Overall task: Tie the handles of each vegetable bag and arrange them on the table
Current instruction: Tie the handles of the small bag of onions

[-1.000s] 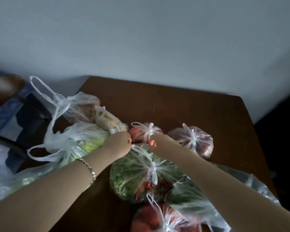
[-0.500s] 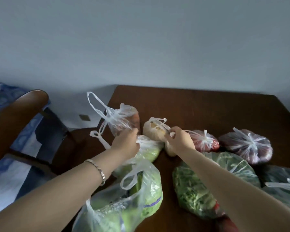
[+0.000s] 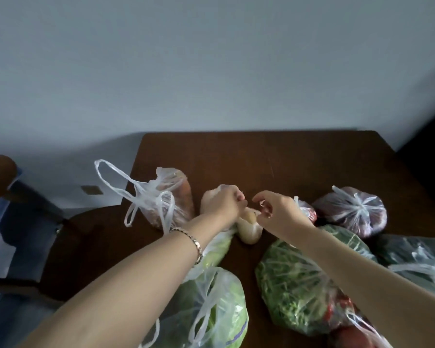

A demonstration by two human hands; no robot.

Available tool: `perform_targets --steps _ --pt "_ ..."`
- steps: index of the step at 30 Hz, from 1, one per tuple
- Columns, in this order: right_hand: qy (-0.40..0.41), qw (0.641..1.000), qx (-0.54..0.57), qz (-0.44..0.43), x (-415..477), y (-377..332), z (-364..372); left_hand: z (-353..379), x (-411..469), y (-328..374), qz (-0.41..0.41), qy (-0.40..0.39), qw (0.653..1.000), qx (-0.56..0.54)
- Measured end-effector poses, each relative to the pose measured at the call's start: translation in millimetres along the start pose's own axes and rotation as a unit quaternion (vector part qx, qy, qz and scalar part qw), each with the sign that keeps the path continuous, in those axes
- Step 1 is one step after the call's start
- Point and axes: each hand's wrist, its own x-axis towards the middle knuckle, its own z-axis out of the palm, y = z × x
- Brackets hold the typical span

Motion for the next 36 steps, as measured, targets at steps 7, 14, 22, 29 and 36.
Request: perform_targets --steps 7,14,22,29,36 --pt "-0.029 0.988 -0.145 -0.046 -2 34 -9 -37 -19 -21 -0.017 0.05 0.998 0.018" --pt "0.124 0.971 0.163 0.123 -3 16 9 -31 -34 -25 0.006 0.111 0.99 -0.083" --pt "0.065 0.878 0.455 0.136 6 -5 20 -12 -22 -20 0.056 0.054 0.968 -0.238" --pt "0.088 0.912 0.391 0.088 12 -1 41 8 -7 -28 0.087 0.063 0.966 -0.233" --pt "0.027 0.891 0.414 0.182 33 -3 56 10 12 -25 -0.025 0.014 0.95 -0.31"
